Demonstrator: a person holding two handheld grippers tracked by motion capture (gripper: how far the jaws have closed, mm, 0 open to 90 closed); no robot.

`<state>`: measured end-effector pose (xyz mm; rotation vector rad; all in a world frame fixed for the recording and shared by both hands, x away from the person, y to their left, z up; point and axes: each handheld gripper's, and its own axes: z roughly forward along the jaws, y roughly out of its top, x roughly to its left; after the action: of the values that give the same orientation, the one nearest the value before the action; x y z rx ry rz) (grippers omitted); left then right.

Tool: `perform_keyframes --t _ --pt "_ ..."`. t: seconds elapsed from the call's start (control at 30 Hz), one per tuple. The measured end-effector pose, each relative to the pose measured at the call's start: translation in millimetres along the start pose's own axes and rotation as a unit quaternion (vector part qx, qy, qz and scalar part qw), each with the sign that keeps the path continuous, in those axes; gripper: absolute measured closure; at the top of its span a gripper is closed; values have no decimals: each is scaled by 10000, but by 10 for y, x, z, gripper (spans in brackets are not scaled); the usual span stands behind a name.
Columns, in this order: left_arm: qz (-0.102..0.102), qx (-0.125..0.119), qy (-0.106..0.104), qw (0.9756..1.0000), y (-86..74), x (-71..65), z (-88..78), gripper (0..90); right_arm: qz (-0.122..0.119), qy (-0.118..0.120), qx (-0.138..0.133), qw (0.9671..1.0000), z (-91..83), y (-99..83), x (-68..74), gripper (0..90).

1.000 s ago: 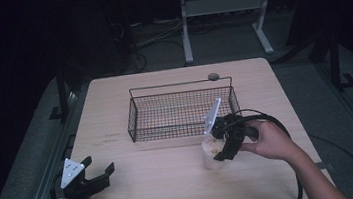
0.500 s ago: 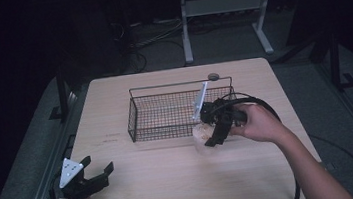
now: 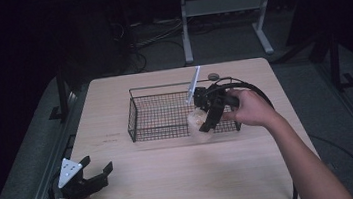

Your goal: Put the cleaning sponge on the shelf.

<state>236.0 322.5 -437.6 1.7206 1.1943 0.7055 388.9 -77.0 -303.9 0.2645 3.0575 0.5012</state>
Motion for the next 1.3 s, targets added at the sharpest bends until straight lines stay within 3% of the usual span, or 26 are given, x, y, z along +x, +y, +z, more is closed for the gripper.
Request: perform_keyframes --t 0.13,0.73,1.0,1.1,1.3 --pt "-5 5 -3 10000 1 -4 7 139 5 -16 -156 9999 -57 35 -63 288" --pt "2 -7 -29 10000 0 4 3 139 241 -209 -136 9994 -111 263 -418 288" --pt "-18 -22 -36 10000 -1 13 2 139 410 -245 -53 9988 -43 256 -536 287" --pt "-118 -86 -15 9999 7 35 -17 139 458 -291 -72 9985 -15 237 -589 287" --pt "-53 -50 8 10000 2 37 -11 139 613 -313 31 9976 84 197 -708 287"
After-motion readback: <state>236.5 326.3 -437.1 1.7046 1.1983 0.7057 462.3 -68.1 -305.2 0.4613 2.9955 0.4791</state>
